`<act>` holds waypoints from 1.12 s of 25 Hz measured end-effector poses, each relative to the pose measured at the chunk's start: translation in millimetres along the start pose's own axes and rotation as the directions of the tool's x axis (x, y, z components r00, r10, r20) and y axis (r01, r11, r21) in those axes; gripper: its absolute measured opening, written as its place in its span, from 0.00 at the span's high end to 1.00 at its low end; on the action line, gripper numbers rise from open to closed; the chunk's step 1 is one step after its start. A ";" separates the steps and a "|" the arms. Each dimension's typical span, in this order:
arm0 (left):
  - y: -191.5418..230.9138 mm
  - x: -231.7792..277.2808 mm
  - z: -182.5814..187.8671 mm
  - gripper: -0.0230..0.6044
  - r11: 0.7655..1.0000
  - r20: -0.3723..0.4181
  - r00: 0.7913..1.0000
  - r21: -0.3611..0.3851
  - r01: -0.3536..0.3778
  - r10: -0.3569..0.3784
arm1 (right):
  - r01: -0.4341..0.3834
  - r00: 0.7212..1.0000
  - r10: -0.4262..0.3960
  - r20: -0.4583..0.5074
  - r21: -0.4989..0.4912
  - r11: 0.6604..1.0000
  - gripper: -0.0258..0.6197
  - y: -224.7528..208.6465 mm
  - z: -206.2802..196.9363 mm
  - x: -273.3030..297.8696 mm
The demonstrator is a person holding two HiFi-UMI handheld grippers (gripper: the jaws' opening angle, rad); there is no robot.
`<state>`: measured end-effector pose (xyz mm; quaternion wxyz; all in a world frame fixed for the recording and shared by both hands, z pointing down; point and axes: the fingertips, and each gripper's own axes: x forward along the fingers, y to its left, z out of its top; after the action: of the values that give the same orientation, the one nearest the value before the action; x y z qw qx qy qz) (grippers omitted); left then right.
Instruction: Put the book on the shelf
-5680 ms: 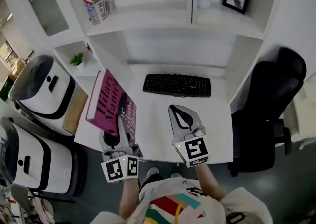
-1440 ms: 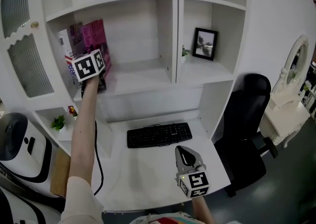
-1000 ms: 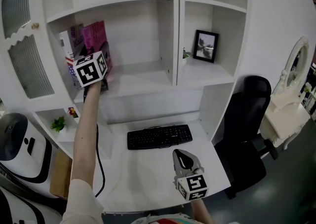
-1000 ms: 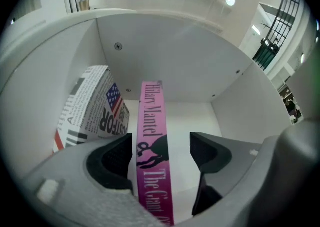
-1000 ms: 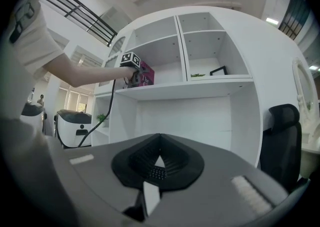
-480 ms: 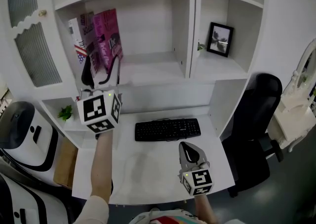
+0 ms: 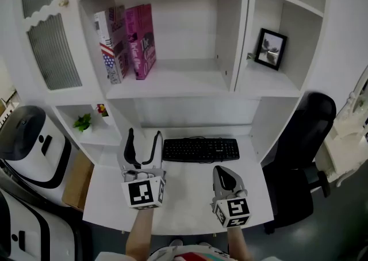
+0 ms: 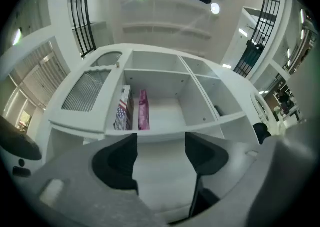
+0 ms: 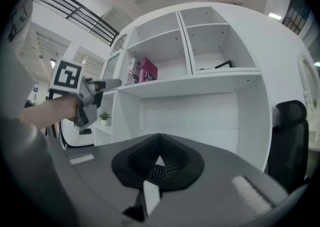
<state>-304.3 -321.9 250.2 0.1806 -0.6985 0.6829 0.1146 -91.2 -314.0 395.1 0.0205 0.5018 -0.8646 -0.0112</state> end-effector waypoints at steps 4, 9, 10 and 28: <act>-5.7 -43.0 -44.3 0.63 0.999 -0.076 0.997 0.020 0.035 -0.034 | -0.017 1.000 0.017 0.000 -0.019 1.000 0.96 10.6 0.9 -2.5; -9.9 -76.1 -63.9 0.83 0.999 -0.096 0.994 -0.026 0.048 -0.050 | -0.033 0.999 0.033 -0.033 -0.015 0.999 0.96 19.8 -11.6 -7.9; -11.9 -80.5 -66.9 0.84 0.999 -0.104 0.993 -0.023 0.046 -0.049 | -0.037 0.999 0.036 -0.041 -0.012 0.999 0.96 23.1 -15.0 -9.4; -53.5 -119.5 -99.4 0.97 0.987 -0.238 0.958 -0.056 0.149 -0.158 | -0.154 0.988 0.154 -0.007 -0.009 0.988 0.96 75.7 -13.0 -38.3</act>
<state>-264.5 -253.4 394.2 0.0914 -0.7614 0.6413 0.0271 -137.3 -243.2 410.1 0.0264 0.4335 -0.9007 -0.0123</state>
